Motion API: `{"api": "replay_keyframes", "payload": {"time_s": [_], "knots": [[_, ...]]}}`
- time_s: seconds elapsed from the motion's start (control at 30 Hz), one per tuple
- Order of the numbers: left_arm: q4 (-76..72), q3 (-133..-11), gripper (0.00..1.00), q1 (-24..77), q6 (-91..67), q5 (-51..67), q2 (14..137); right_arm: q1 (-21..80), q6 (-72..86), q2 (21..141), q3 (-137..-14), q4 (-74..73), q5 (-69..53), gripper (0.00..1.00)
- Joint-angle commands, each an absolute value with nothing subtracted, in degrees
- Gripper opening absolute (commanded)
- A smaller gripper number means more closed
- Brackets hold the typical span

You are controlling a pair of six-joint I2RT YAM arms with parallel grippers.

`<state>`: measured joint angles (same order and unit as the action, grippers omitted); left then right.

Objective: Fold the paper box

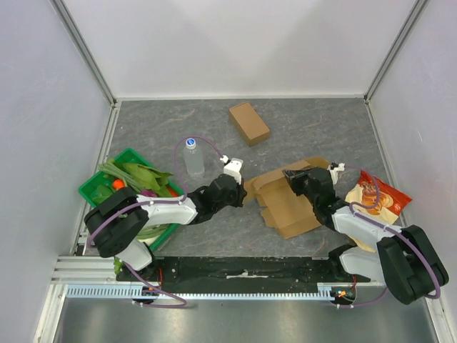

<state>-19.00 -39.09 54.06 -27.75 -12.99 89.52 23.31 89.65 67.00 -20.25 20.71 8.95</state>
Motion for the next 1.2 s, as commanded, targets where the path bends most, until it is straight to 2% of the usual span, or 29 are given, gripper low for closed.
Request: {"api": "replay_keyframes", "payload": {"time_s": [0.0, 0.13, 0.23, 0.33, 0.77, 1.0, 1.17], "knots": [[-28.3, -38.94, 0.02, 56.77, -30.59, -10.28, 87.37, 24.08, 87.54, 65.13, -17.93, 21.18, 9.58, 0.0], [-28.66, -38.58, 0.02, 59.41, -26.29, -18.09, 85.08, 24.26, 85.7, 63.02, -16.7, 24.17, 9.58, 0.0], [-22.08, -41.65, 0.02, 59.24, -23.13, -26.07, 85.16, 24.78, 84.46, 63.54, -17.84, 24.52, 9.14, 0.0], [-18.9, -43.59, 0.02, 57.93, -19.78, -28.65, 84.82, 26.71, 83.94, 64.77, -18.98, 24.96, 10.19, 0.0], [-25.23, -45.7, 0.02, 56.07, -5.19, -27.07, 84.11, 34.1, 79.11, 76.19, -23.64, 35.68, 19.68, 0.0], [-34.96, -38.51, 0.02, 59.06, -4.74, -23.56, 82.7, 35.07, 78.39, 78.05, -25.49, 36.56, 21.62, 0.0], [-38.93, -37.53, 0.02, 60.38, -11.06, -20.57, 88.13, 35.77, 83.39, 78.92, -24.79, 40.77, 21.71, 0.0]]}}
